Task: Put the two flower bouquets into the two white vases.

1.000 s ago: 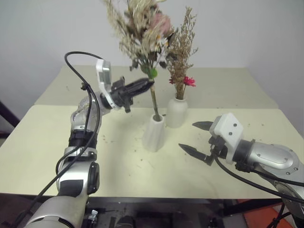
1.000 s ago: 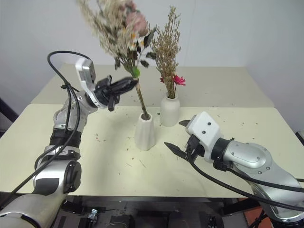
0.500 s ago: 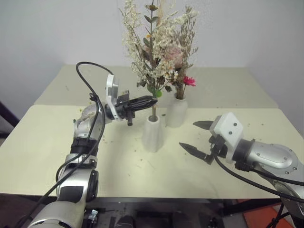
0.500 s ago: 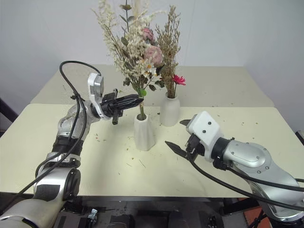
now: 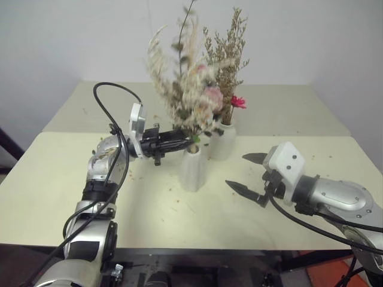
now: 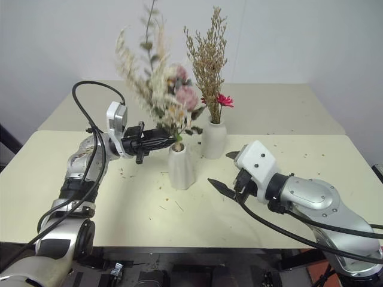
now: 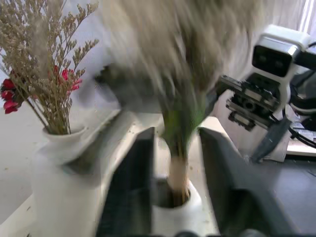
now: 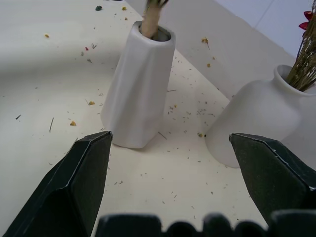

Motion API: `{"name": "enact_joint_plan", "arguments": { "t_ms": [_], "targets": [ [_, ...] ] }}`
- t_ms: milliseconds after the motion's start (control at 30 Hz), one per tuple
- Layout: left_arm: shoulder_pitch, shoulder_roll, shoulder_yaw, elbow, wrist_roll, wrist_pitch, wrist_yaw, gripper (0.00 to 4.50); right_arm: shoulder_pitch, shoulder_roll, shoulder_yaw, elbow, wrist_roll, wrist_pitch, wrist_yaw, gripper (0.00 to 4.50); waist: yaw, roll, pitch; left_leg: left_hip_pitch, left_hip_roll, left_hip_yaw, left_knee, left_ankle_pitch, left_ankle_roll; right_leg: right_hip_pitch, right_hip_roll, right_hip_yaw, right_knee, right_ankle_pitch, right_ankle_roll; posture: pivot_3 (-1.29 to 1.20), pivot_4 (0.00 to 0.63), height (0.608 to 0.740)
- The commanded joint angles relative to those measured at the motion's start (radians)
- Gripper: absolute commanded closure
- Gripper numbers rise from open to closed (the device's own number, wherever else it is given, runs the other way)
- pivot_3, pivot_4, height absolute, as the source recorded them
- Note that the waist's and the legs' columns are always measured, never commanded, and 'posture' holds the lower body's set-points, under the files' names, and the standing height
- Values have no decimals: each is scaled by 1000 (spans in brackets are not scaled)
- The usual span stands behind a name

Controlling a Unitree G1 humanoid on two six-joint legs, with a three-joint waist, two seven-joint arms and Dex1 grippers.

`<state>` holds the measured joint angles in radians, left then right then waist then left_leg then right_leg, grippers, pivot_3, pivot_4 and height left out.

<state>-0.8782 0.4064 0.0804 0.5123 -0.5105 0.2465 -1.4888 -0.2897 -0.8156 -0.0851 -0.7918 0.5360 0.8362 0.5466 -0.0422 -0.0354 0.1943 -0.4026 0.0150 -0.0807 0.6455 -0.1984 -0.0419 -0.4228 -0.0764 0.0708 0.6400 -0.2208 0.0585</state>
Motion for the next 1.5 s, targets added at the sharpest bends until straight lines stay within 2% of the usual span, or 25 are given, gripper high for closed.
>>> {"name": "enact_joint_plan", "arguments": {
  "t_ms": [33, 200, 333, 600, 733, 933, 1033, 1167, 1367, 1500],
  "targets": [
    [3, 21, 4, -62, -18, 23, -6, 1676, -4, -4, -42, -13, 8, -18, 7, 0, 0, 0, 0, 0, 0, 0, 0, 0, 0, 0, 0, 0, 0, 0, 0, 0, 150, 740],
    [10, 63, -16, -95, 0, 65, -5, 23, -3, -5, -47, -11, 7, -15, 13, 0, 0, 0, 0, 0, 0, 0, 0, 0, 0, 0, 0, 0, 0, 0, 0, 0, 150, 740],
    [38, 143, -58, -115, 82, 43, 15, 23, -6, -5, -47, -8, 5, -12, 14, 0, -5, 0, 0, 1, 0, 0, 0, 0, 0, 0, 0, 0, 0, -1, 1, 0, 150, 740],
    [182, 331, 37, -315, -5, 174, 23, 23, 9, -13, -69, -7, 10, -7, 18, 0, -5, 0, 0, 0, 1, 0, 0, 0, 0, -1, 0, 0, 0, -1, 1, 0, 150, 740],
    [308, 400, 154, -457, -52, 209, 111, 23, 42, -36, -199, 9, 65, 2, 56, 0, 0, 0, 0, 0, 1, 0, 0, 0, 0, 0, 0, 0, 0, -1, 1, 0, 150, 740],
    [437, 499, 374, -579, -112, 214, 201, 23, 184, -126, -499, 114, 129, -82, 279, 0, 10, 0, 0, 1, 1, 1, 0, 0, 0, 0, 0, 0, -1, -1, 1, 0, 150, 740],
    [471, 523, 460, -601, -112, 172, 241, 23, 233, -173, -573, 201, 93, -138, 362, 0, 9, 0, 0, 3, 2, 1, 0, 0, 0, 2, 0, 0, -1, -1, 1, 0, 150, 740],
    [523, 524, 516, -642, -70, 74, 275, 23, 255, -216, -621, 283, 76, -195, 434, 0, 4, 0, 0, 4, 2, 2, -1, 0, 0, 3, 0, 0, -1, -2, 1, 0, 150, 740],
    [577, 512, 526, -685, -17, 12, 397, 23, 170, -269, -569, 383, 65, -230, 441, 0, -2, 0, 0, 4, 2, 2, -1, 0, 0, 2, 0, 1, 0, -2, 1, 0, 150, 740],
    [607, 509, 510, -653, 6, -54, 400, 23, 176, -272, -561, 373, 60, -236, 451, 0, -1, 0, 0, 3, 2, 2, -1, 0, 0, 2, 0, 1, -1, -2, 1, 0, 150, 740]
  ]
}}
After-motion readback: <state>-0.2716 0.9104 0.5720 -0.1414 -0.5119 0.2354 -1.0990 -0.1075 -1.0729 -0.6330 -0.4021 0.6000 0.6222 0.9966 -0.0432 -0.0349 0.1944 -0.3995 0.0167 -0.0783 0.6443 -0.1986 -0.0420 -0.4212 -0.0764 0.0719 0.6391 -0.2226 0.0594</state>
